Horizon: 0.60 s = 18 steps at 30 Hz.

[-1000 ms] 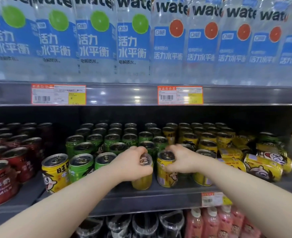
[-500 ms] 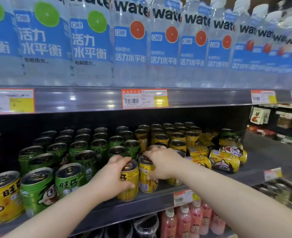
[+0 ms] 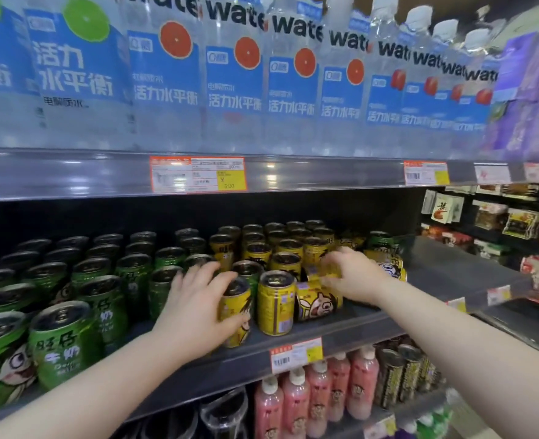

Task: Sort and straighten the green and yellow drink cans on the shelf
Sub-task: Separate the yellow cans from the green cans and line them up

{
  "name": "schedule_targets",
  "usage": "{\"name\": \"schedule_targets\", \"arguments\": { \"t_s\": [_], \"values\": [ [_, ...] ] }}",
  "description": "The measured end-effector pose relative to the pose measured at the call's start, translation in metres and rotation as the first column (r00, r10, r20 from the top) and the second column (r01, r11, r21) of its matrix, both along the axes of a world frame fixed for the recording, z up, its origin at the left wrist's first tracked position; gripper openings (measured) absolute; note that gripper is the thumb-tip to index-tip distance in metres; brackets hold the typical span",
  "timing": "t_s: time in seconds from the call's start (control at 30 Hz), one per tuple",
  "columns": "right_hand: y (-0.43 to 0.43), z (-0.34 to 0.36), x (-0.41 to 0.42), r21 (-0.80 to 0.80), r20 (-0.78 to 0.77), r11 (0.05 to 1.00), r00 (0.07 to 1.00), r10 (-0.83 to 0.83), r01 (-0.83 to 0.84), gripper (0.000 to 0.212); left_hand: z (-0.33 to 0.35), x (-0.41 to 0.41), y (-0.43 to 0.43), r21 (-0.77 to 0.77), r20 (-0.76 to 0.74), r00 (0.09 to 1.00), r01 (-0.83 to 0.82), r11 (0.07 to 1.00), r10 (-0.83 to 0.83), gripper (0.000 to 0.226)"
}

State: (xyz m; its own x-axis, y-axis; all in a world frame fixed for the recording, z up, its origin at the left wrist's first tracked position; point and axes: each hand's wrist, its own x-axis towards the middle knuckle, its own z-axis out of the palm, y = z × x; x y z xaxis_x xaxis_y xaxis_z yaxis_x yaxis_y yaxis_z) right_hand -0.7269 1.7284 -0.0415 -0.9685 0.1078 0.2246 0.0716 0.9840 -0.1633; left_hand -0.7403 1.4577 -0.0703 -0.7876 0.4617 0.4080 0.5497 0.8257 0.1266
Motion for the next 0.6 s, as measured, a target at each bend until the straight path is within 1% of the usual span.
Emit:
{"name": "schedule_targets", "arguments": {
  "t_s": [0.07, 0.17, 0.23, 0.3, 0.37, 0.43, 0.53, 0.6],
  "values": [
    [0.026, -0.009, 0.006, 0.056, 0.064, 0.995, 0.995, -0.081, 0.077, 0.054, 0.003, 0.004, 0.024, 0.002, -0.012, 0.999, 0.049, 0.999, -0.049, 0.07],
    [0.059, -0.024, 0.017, 0.126, 0.105, 0.978, 0.978, -0.181, 0.167, 0.065, 0.004, 0.01, 0.062, 0.005, -0.02, 0.995, 0.1, 0.995, -0.1, 0.065],
    [0.078, -0.033, 0.023, 0.103, 0.129, 0.97, 0.964, -0.231, 0.219, 0.078, 0.005, 0.014, 0.088, -0.01, -0.016, 0.993, 0.119, 0.993, -0.119, 0.063],
    [0.09, -0.042, 0.025, 0.05, 0.133, 0.974, 0.965, -0.228, 0.223, 0.087, 0.004, 0.017, 0.112, -0.024, -0.007, 0.991, 0.132, 0.991, -0.132, 0.064],
    [0.094, -0.048, 0.024, 0.021, 0.113, 0.98, 0.974, -0.197, 0.196, 0.091, 0.002, 0.018, 0.131, -0.082, 0.008, 0.992, 0.125, 0.989, -0.125, 0.068],
    [0.094, -0.052, 0.021, 0.013, 0.088, 0.984, 0.98, -0.181, 0.18, 0.092, 0.001, 0.013, 0.145, -0.184, 0.026, 0.995, 0.094, 0.978, -0.091, 0.075],
    [0.098, -0.053, 0.015, -0.026, 0.101, 0.98, 0.976, -0.193, 0.196, 0.096, 0.004, -0.001, 0.159, -0.323, 0.035, 0.999, 0.011, 0.946, 0.001, 0.083],
    [0.103, -0.052, 0.011, -0.051, 0.107, 0.98, 0.977, -0.187, 0.193, 0.091, 0.007, -0.011, 0.166, -0.392, 0.052, 0.997, -0.032, 0.919, 0.057, 0.085]
  ]
}}
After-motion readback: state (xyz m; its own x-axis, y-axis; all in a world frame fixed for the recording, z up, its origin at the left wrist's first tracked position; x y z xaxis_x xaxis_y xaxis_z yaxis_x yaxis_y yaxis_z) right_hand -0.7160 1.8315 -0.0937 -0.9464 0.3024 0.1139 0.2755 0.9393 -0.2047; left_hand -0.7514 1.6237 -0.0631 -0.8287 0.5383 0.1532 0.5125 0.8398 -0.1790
